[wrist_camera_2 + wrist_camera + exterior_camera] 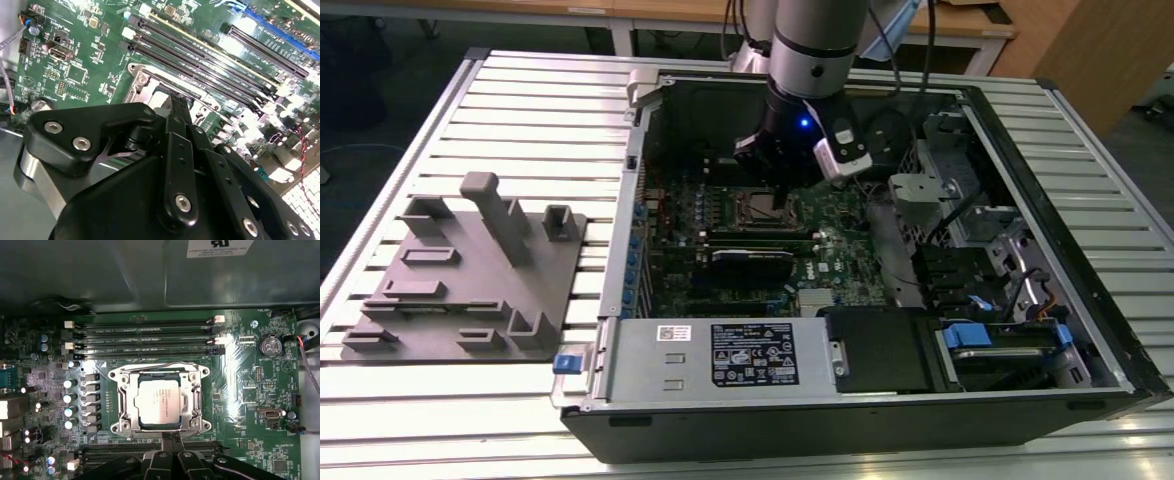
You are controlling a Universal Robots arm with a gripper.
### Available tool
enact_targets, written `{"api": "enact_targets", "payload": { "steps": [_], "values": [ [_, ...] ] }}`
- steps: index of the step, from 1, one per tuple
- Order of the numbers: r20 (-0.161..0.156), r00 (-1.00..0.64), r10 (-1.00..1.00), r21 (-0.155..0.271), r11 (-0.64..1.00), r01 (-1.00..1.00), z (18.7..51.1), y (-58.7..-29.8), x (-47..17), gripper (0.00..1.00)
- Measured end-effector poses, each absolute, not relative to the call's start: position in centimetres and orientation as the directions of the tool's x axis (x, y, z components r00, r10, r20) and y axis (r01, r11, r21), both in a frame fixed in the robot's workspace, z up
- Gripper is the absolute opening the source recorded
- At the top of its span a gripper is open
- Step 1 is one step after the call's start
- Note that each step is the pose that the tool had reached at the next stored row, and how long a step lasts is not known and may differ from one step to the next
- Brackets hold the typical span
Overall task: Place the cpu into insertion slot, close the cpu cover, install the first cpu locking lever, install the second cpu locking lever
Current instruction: 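Install the second cpu locking lever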
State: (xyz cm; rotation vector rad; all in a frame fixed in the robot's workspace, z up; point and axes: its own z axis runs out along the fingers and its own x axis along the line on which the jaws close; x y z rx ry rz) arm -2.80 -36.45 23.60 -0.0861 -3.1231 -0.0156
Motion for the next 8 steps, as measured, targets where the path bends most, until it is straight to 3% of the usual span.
{"api": "enact_targets", "payload": {
  "steps": [4, 8],
  "values": [
    [0.024, -0.998, 0.054, 0.054, 0.997, 0.055, 23.6, -37.0, -2.8, 0.10],
    [0.030, -0.998, 0.054, 0.059, 0.997, 0.056, 23.6, -38.1, -2.8, 0.10]
  ]
}}
